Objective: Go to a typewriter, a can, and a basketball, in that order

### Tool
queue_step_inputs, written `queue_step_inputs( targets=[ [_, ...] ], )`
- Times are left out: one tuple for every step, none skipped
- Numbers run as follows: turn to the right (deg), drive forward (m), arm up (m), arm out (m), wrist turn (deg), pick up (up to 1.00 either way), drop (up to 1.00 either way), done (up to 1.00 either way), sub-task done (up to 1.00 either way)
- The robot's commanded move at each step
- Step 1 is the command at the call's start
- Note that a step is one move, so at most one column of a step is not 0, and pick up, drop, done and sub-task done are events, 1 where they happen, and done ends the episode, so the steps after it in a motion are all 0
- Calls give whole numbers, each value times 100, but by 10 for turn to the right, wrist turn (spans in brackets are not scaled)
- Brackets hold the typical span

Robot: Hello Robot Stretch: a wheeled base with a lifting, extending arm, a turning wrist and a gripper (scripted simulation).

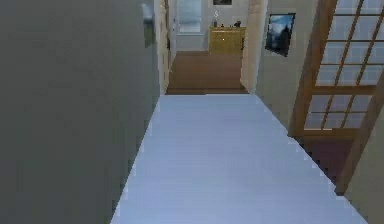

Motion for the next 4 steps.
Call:
queue_step_inputs(
  targets=[
    [0, 100, 0, 0, 0, 0, 0, 0, 0],
    [0, 100, 0, 0, 0, 0, 0, 0, 0],
    [0, 100, 0, 0, 0, 0, 0, 0, 0],
    [0, 100, 0, 0, 0, 0, 0, 0, 0]
  ],
)
